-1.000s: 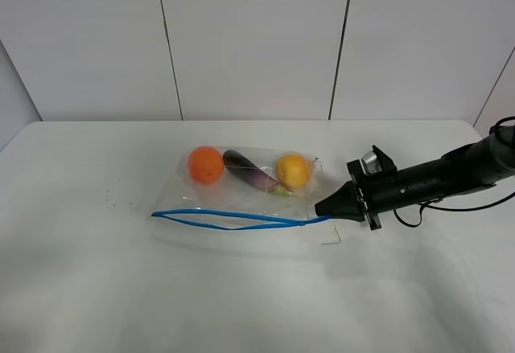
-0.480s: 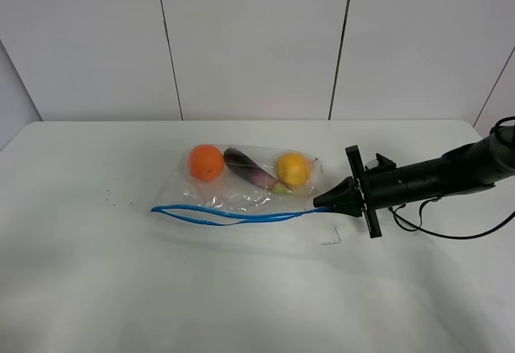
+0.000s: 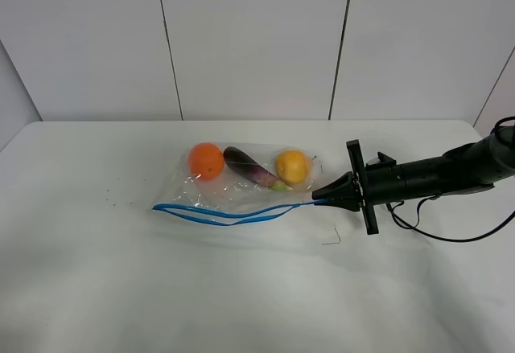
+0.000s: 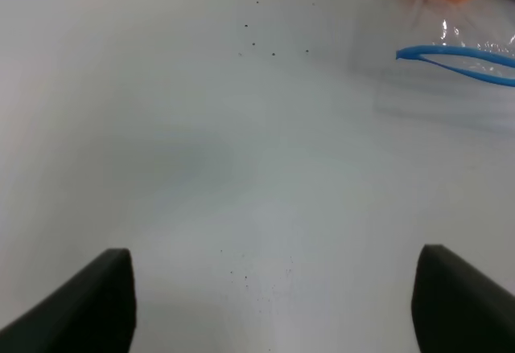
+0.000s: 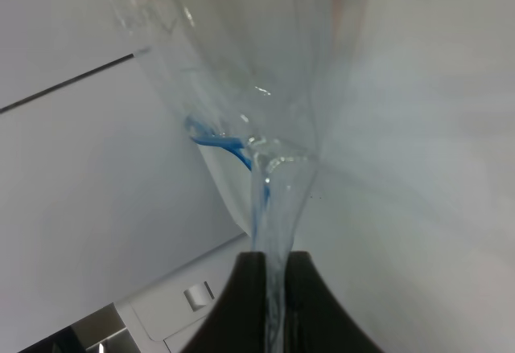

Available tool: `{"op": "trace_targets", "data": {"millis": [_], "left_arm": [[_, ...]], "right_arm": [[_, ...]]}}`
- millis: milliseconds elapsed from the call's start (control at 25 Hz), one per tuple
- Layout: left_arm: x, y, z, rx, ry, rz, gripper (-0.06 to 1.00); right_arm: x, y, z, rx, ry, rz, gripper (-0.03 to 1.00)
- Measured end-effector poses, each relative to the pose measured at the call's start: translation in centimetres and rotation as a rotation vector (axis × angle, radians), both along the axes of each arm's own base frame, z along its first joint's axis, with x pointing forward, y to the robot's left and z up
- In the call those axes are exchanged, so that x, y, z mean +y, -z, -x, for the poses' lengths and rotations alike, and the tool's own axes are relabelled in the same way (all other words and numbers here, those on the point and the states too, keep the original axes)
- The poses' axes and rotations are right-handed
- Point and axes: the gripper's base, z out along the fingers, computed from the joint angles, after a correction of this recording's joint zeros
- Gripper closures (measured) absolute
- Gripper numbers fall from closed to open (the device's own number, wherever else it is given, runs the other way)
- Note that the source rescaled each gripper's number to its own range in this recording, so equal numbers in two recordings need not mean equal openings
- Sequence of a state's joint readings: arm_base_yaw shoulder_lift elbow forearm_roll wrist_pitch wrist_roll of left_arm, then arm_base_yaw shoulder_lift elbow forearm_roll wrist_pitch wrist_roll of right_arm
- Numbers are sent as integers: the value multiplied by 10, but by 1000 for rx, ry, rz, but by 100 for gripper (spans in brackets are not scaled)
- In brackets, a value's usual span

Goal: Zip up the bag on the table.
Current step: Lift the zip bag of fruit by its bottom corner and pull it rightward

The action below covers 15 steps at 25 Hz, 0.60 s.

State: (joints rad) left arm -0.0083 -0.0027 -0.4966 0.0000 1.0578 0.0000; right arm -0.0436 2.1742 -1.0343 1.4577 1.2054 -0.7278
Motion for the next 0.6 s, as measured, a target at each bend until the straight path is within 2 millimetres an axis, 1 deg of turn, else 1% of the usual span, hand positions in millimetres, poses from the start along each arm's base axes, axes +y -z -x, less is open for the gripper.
{"op": "trace_targets", "data": {"millis": [160,320,400,600], "left_arm": [[0,0,0,0,0,0,-5],[0,0,0,0,0,0,-5],[0,0,0,0,0,0,-5],[0,0,0,0,0,0,-5]], "right_arm": [[2,0,0,11,2,-3,97],[12,-2,2,13,-17,-5,97],[17,-8,2,-1,-24,-9,97],[20,-29,0,-50,-10,-23,97]]}}
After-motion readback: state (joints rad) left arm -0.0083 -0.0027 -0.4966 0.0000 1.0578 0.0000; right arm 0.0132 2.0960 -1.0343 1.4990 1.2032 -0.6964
